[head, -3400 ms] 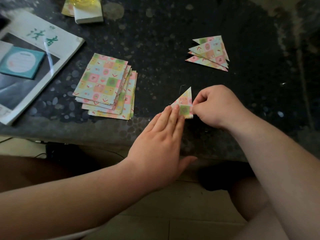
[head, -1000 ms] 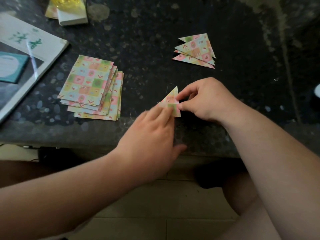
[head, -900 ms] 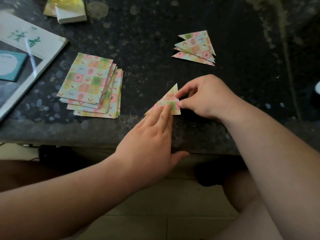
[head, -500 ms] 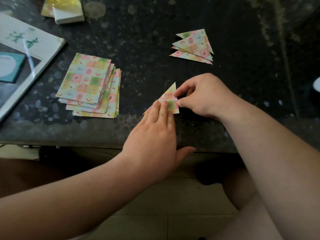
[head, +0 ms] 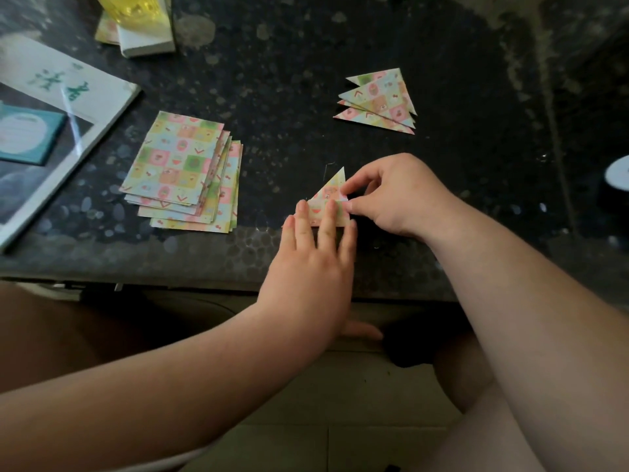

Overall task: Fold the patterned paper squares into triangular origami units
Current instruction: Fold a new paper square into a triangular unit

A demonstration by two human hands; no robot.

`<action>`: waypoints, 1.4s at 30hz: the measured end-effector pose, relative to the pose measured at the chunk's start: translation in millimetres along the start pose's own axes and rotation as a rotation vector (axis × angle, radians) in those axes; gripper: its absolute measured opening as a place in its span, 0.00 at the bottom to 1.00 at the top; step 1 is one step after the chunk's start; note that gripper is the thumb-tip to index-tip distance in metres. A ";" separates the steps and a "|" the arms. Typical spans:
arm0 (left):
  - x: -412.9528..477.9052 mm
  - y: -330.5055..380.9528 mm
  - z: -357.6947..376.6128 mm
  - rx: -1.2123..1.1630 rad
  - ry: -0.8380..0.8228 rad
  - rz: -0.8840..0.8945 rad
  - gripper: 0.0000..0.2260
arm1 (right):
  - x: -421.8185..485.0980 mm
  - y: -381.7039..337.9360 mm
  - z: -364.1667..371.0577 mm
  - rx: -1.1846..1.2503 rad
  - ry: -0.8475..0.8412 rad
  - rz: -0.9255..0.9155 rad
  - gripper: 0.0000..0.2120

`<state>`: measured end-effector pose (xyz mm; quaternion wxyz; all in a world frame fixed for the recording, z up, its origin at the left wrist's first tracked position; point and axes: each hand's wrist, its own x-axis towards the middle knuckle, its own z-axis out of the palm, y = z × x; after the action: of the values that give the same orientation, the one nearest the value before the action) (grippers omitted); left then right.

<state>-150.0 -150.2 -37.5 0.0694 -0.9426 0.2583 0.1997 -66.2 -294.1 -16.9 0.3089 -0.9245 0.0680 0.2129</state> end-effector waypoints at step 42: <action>2.2 -74.1 -59.0 -1.366 0.068 -0.291 0.10 | -58.6 17.6 -3.8 0.081 0.338 -0.566 0.12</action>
<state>-90.1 -101.5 17.4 -0.5209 -0.8060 -0.0518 0.2764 -122.1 -310.8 1.8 0.3769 -0.9158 -0.1328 -0.0408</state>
